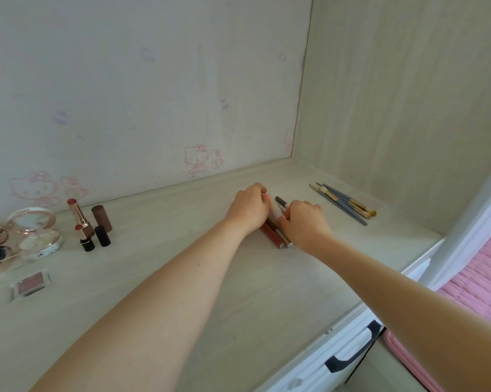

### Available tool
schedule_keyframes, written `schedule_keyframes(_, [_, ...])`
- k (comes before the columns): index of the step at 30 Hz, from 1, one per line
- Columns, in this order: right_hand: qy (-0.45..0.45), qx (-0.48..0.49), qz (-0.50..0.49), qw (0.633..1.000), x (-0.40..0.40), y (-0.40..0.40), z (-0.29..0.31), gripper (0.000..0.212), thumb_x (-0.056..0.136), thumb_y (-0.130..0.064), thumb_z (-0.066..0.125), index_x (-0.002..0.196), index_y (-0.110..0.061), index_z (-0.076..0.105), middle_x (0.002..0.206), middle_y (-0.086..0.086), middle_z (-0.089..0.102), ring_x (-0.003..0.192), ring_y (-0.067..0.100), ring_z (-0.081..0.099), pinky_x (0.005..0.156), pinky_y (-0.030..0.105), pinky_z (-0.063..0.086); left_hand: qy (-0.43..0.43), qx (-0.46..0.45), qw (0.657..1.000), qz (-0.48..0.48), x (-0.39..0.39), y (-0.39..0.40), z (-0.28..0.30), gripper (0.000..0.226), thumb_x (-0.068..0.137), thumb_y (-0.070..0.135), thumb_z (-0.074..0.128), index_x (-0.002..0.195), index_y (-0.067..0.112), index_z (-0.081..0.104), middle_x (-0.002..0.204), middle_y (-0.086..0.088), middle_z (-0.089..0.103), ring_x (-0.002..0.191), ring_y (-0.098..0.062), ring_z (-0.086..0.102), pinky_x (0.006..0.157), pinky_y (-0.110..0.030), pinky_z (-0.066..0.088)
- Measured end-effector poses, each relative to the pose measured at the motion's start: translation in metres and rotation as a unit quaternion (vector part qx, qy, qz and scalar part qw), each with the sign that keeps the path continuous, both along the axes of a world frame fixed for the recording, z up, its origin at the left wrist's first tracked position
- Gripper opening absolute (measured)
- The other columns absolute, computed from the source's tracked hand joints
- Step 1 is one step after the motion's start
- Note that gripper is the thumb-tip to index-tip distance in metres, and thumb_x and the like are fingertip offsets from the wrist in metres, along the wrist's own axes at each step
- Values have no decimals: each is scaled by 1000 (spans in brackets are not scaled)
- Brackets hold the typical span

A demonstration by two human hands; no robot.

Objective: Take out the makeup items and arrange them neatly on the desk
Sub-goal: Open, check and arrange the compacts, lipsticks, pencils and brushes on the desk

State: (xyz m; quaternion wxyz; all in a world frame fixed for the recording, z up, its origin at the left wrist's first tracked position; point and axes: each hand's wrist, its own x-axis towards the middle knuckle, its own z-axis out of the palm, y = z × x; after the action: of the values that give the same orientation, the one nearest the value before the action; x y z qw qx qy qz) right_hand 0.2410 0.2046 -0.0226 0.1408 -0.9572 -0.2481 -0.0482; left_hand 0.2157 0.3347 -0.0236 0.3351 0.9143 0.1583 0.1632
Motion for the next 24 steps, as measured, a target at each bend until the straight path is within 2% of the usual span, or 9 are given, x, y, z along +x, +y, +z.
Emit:
schedule_keyframes(2, [8, 27, -8, 1000, -3, -2, -1, 26, 97, -27, 44, 102, -5, 57, 102, 13, 59, 103, 33, 47, 84, 35, 34, -30, -42, 999, 13, -2, -2, 3, 32, 97, 26, 46, 126, 15, 54, 123, -7, 61, 115, -22, 54, 86, -23, 38])
schedule_keyframes(4, [21, 73, -19, 997, -6, -5, 0, 23, 97, -26, 46, 106, -6, 54, 103, 12, 60, 104, 32, 45, 79, 35, 36, -61, -91, 994, 28, -4, -3, 7, 30, 95, 23, 51, 123, 14, 56, 118, -6, 63, 111, -20, 56, 85, -21, 38])
schedule_keyframes(6, [45, 139, -26, 989, -11, -8, 5, 18, 97, -25, 48, 106, -10, 52, 97, 7, 59, 99, 28, 48, 75, 36, 42, -86, -150, 984, 44, -9, -4, 13, 29, 91, 21, 56, 119, 13, 58, 112, -6, 64, 106, -21, 59, 89, -29, 47])
schedule_keyframes(8, [76, 205, -24, 975, -16, -11, 11, 14, 96, -25, 50, 104, -13, 51, 90, 2, 55, 86, 21, 52, 70, 34, 47, -100, -226, 968, 53, -15, -1, 20, 28, 86, 18, 61, 114, 13, 59, 108, -7, 66, 97, -22, 65, 86, -39, 54])
schedule_keyframes(12, [96, 299, 8, 949, -29, -13, 23, 16, 92, -23, 59, 106, -17, 58, 96, -4, 58, 81, 10, 53, 58, 18, 38, -130, -406, 903, 52, -37, 7, 32, 28, 83, 4, 65, 111, 3, 60, 108, -17, 64, 89, -26, 69, 81, -36, 58])
schedule_keyframes(17, [137, 367, 40, 919, -55, -8, 40, 12, 84, -24, 68, 95, -22, 65, 91, -5, 64, 77, 8, 57, 53, 16, 40, -136, -539, 831, 29, -84, 19, 46, 26, 82, -5, 66, 107, -3, 60, 94, -18, 63, 81, -28, 65, 83, -36, 57])
schedule_keyframes(20, [150, 384, 59, 909, -75, 0, 47, 9, 82, -24, 70, 90, -25, 67, 84, -6, 65, 69, 9, 57, 53, 23, 45, -138, -574, 807, 17, -116, 27, 53, 10, 83, -9, 62, 86, 0, 64, 80, -14, 63, 74, -25, 65, 82, -34, 57])
schedule_keyframes(22, [167, 401, 80, 897, -90, 6, 49, 11, 82, -22, 70, 93, -23, 68, 78, -5, 64, 61, 7, 54, 51, 22, 43, -140, -585, 799, 12, -138, 33, 55, 10, 82, -8, 63, 90, -2, 65, 81, -15, 65, 75, -24, 67, 80, -32, 58])
schedule_keyframes(24, [173, 412, 100, 889, -105, 11, 51, 14, 84, -19, 69, 97, -21, 66, 77, -7, 63, 59, 0, 53, 52, 14, 41, -137, -584, 800, 14, -160, 39, 53, 23, 80, -8, 67, 102, -7, 65, 88, -17, 67, 80, -25, 68, 79, -29, 58])
